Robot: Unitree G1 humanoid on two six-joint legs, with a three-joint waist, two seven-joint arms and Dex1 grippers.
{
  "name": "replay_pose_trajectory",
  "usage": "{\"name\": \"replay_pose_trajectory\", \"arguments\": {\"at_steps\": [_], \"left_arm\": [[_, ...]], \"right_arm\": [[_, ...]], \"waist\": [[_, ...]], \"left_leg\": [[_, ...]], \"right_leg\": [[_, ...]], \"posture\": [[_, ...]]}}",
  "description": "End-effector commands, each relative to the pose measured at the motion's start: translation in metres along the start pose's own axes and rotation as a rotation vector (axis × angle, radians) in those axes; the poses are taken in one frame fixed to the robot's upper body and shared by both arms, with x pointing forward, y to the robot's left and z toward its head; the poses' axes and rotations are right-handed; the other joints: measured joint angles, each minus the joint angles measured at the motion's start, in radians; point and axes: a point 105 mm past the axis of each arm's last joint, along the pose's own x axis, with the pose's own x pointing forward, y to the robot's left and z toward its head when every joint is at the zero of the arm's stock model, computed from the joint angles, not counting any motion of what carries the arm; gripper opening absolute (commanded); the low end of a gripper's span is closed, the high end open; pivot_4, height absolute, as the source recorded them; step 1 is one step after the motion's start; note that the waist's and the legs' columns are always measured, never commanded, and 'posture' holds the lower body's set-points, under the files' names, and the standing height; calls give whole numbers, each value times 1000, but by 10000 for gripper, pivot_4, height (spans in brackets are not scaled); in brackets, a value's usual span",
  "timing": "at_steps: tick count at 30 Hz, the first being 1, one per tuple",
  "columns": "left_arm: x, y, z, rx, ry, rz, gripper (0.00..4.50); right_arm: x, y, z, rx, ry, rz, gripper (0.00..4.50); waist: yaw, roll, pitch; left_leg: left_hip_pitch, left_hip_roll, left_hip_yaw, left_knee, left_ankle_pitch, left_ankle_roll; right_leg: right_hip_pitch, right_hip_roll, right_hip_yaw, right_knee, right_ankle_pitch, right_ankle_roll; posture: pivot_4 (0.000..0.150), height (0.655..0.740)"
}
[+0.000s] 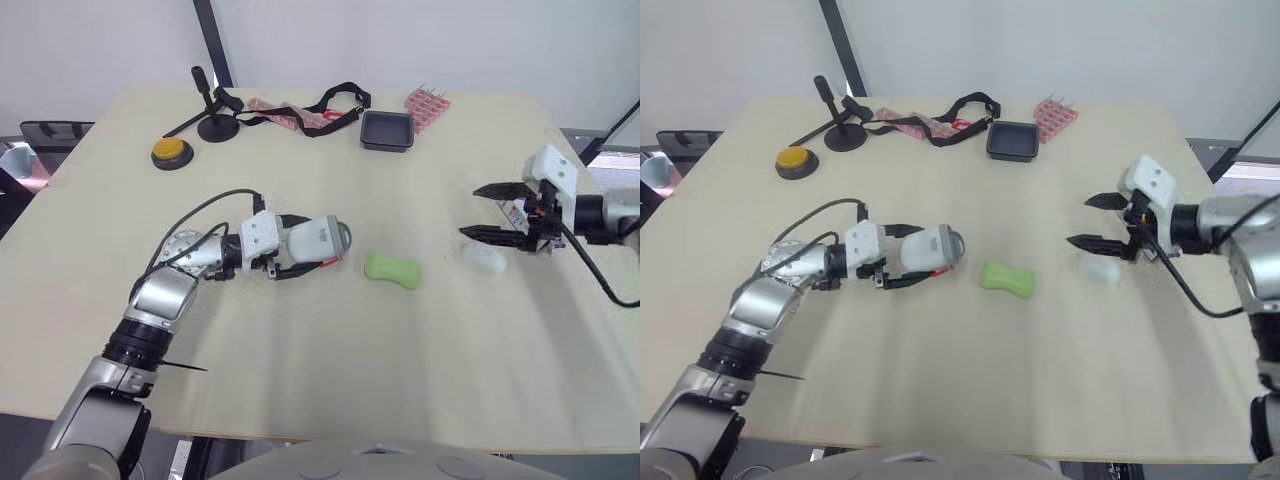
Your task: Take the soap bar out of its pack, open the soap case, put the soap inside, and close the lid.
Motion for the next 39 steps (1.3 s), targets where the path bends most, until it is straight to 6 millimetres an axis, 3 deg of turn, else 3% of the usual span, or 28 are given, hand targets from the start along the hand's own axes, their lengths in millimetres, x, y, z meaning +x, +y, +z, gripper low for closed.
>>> {"name": "replay_pose_trajectory", "arguments": {"at_steps": [1, 5, 11, 17, 22, 30, 39], "left_arm": [[-4, 6, 2, 10, 43, -48, 34753], [-1, -1, -6, 60, 134, -151, 34753], [5, 2, -13, 92, 232, -228, 34753], [15, 13, -14, 143, 331, -273, 34753], [23, 18, -4, 211, 319, -301, 34753], [26, 11, 0, 232, 333, -394, 34753], [31, 16, 5, 235, 402, -408, 34753]], "right_arm": [[-2, 29, 10, -57, -187, 35, 44862], [3, 65, -12, -64, -264, 90, 44862], [3, 86, -42, -45, -301, 78, 44862], [2, 96, -62, -52, -286, 116, 44862], [3, 101, -75, -34, -279, 104, 44862], [7, 103, -82, -27, -277, 81, 44862], [9, 101, -86, -26, -267, 70, 44862]], "waist": [[5, 0, 0], [3, 1, 0], [-11, -1, -1], [-26, -1, -1], [-27, -1, -1], [-25, -1, -1], [-25, -1, -1]], "left_leg": [[0, 0, 0, 0, 0, 0], [0, 0, 1, 1, -1, 1], [0, -2, 1, 1, -1, 2], [0, -2, 1, 0, -1, 2], [-1, -2, 0, -1, -1, 2], [-1, -2, 0, -1, -1, 2], [-1, -2, 0, -1, -1, 2]], "right_leg": [[0, 0, 0, 0, 0, 0], [-2, -1, 0, 0, 0, 0], [-2, -3, 1, -2, -1, -1], [0, -3, 0, -2, -1, -1], [-1, -3, 0, -3, -1, -1], [0, -3, 0, -3, -1, -1], [0, -3, 0, -4, -1, -1]], "posture": [[1500, 7400], [1500, 7400], [1500, 7400], [1500, 7400], [1500, 7400], [1500, 7400], [1500, 7400]]}}
